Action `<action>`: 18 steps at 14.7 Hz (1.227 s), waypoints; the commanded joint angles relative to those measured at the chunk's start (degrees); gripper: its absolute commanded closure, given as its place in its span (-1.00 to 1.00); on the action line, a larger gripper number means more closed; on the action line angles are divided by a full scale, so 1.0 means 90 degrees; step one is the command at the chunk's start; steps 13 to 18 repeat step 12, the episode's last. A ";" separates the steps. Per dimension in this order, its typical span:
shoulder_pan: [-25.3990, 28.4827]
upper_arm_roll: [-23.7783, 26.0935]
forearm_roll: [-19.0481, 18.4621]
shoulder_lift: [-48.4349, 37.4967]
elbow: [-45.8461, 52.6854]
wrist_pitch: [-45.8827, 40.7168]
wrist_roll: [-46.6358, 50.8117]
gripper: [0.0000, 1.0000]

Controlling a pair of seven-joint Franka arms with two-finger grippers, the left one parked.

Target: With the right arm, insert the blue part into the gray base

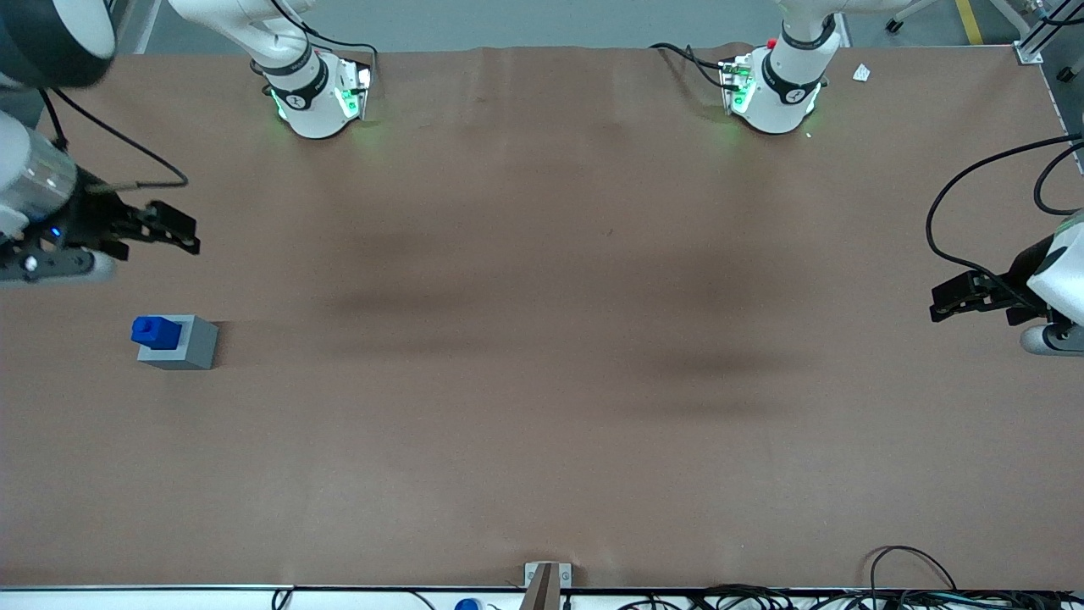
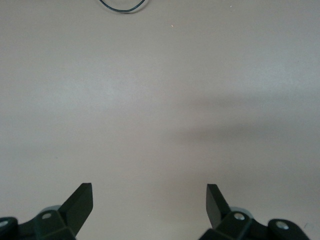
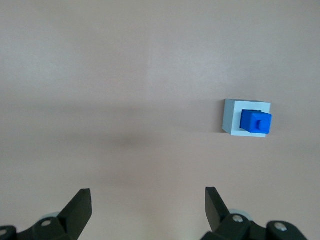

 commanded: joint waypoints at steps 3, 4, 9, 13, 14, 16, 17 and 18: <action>-0.0053 -0.0077 0.0004 -0.1328 -0.1183 0.0101 -0.0049 -1.00; -0.0063 -0.0097 0.0004 -0.1350 -0.1175 0.0053 -0.0058 -1.00; -0.0190 -0.0107 -0.0015 -0.1272 -0.0823 -0.0299 -0.0127 -1.00; -0.0190 -0.0097 -0.0025 -0.1223 -0.0774 -0.0309 -0.0127 -1.00; -0.0190 -0.0097 -0.0025 -0.1223 -0.0774 -0.0309 -0.0127 -1.00; -0.0190 -0.0097 -0.0025 -0.1223 -0.0774 -0.0309 -0.0127 -1.00; -0.0190 -0.0097 -0.0025 -0.1223 -0.0774 -0.0309 -0.0127 -1.00; -0.0190 -0.0097 -0.0025 -0.1223 -0.0774 -0.0309 -0.0127 -1.00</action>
